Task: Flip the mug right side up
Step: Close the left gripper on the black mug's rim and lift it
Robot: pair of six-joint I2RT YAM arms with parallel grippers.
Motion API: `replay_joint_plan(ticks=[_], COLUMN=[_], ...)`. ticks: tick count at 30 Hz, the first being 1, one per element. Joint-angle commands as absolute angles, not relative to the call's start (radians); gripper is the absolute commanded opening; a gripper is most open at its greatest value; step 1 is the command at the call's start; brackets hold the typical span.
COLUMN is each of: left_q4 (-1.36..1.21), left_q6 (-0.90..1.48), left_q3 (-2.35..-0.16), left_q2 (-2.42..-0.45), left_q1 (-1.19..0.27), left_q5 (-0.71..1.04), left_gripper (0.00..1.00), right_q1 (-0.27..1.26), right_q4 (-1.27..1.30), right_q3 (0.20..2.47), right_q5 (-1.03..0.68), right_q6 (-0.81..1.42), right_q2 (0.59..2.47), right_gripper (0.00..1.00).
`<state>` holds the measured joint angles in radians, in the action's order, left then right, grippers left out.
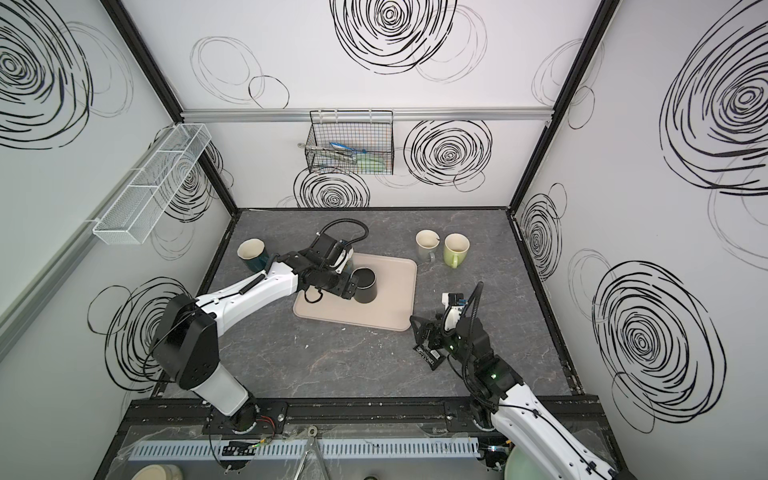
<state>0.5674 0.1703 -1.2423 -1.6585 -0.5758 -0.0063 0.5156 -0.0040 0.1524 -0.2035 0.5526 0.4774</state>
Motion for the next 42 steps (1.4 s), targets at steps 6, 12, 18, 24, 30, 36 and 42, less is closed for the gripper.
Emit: replay_joint_plan(ticks=[6, 12, 18, 24, 30, 36, 42], left_q4=[0.492, 0.503, 0.510, 0.558, 0.571, 0.588, 0.597], left_q6=[0.149, 0.153, 0.160, 0.178, 0.193, 0.189, 0.196], left_q3=[-1.256, -1.264, -1.273, -1.293, -1.295, -1.304, -1.317], left_q2=[-1.709, -1.768, -1.764, -1.766, -1.775, -1.795, -1.806], left_q1=[-0.626, -0.659, -0.692, -0.690, -0.689, -0.694, -0.698], left_q5=[0.055, 0.061, 0.052, -0.017, -0.059, -0.106, -0.146], left_gripper=[0.96, 0.96, 0.96, 0.98, 0.91, 0.53, 0.40], right_q1=[0.505, 0.502, 0.499, 0.497, 0.497, 0.496, 0.493], right_q4=[-0.008, 0.000, 0.005, 0.032, 0.054, 0.064, 0.061], right_q3=[0.150, 0.155, 0.166, 0.171, 0.170, 0.164, 0.162], right_q5=[-0.205, -0.209, -0.203, -0.207, -0.206, -0.208, -0.210], right_q6=[0.568, 0.574, 0.574, 0.577, 0.583, 0.581, 0.580], right_q2=[0.492, 0.515, 0.535, 0.580, 0.608, 0.613, 0.613], right_gripper=[1.00, 1.00, 1.00, 1.00, 1.00, 1.00, 1.00])
